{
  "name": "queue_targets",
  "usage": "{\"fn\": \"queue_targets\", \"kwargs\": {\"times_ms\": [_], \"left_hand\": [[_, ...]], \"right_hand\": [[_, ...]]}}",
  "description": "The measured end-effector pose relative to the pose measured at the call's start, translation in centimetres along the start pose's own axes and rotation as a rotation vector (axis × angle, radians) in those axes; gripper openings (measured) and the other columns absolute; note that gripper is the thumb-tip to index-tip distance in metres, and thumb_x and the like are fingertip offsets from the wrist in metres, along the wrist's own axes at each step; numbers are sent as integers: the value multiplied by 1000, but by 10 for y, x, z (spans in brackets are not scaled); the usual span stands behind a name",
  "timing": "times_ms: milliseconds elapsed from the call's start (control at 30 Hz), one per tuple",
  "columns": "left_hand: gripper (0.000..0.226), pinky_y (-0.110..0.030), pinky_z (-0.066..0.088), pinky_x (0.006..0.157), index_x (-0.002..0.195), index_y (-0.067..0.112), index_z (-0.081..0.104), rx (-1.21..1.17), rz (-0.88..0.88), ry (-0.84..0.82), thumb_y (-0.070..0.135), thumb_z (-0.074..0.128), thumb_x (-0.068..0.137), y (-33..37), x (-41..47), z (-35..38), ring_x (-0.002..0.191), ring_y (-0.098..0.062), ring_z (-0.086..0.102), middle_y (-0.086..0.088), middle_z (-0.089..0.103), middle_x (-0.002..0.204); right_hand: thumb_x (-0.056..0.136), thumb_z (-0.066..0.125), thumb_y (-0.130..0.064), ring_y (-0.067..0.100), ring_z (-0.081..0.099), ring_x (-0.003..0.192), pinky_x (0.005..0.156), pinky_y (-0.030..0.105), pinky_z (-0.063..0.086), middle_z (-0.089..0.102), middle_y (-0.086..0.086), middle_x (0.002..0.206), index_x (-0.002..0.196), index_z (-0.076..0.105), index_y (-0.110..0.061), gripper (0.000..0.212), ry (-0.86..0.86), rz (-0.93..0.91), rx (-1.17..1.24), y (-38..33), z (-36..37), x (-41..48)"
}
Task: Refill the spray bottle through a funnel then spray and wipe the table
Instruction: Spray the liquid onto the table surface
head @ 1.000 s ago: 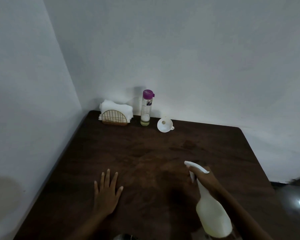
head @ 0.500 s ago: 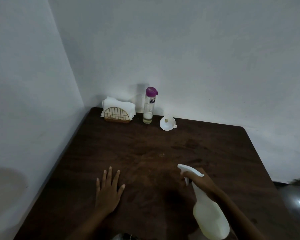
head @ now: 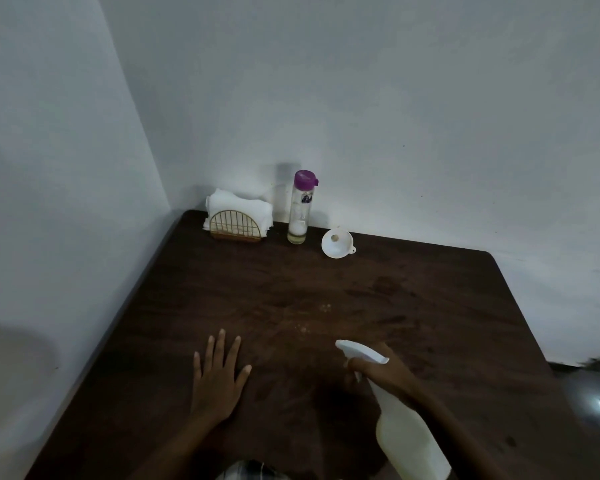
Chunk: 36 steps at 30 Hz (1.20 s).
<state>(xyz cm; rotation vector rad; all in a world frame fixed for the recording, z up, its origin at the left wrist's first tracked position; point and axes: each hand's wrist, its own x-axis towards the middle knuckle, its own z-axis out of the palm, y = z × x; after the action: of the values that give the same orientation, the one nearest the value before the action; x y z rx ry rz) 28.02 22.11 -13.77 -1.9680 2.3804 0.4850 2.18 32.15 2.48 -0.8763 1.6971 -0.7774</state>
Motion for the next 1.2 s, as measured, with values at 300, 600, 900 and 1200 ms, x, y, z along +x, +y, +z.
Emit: {"fn": "queue_targets", "kwargs": {"times_ms": [300, 600, 900, 1200], "left_hand": [[77, -55, 37, 98, 133, 22, 48, -5, 16, 13, 63, -1, 89, -2, 1, 2, 128, -32, 45, -14, 47, 140], [99, -51, 12, 113, 144, 24, 29, -52, 67, 56, 75, -18, 73, -3, 3, 7, 143, -28, 16, -9, 20, 155], [102, -52, 14, 113, 144, 24, 31, -70, 45, 39, 75, -20, 72, -1, 1, 6, 143, -28, 16, -9, 22, 155], [110, -51, 9, 115, 145, 24, 26, -68, 48, 49, 78, -26, 64, -1, 1, 4, 145, -27, 11, -8, 16, 156]], "right_hand": [[84, 66, -20, 24, 64, 72, 68, 28, 52, 56, 1, 73, 71, 58, -31, 18, 72, 58, -144, 1, 21, -4], [84, 64, -8, 5, 59, 53, 55, 13, 48, 61, 1, 72, 77, 59, -28, 22, -142, 85, -164, 19, 10, -2], [80, 68, -40, 6, 62, 76, 56, 14, 45, 58, -3, 103, 86, 71, -37, 8, 240, 196, 7, 54, -1, 0], [80, 69, -30, 13, 62, 53, 57, 25, 55, 61, 3, 62, 69, 73, -21, 15, 345, 139, 137, 60, -14, -5]]}}
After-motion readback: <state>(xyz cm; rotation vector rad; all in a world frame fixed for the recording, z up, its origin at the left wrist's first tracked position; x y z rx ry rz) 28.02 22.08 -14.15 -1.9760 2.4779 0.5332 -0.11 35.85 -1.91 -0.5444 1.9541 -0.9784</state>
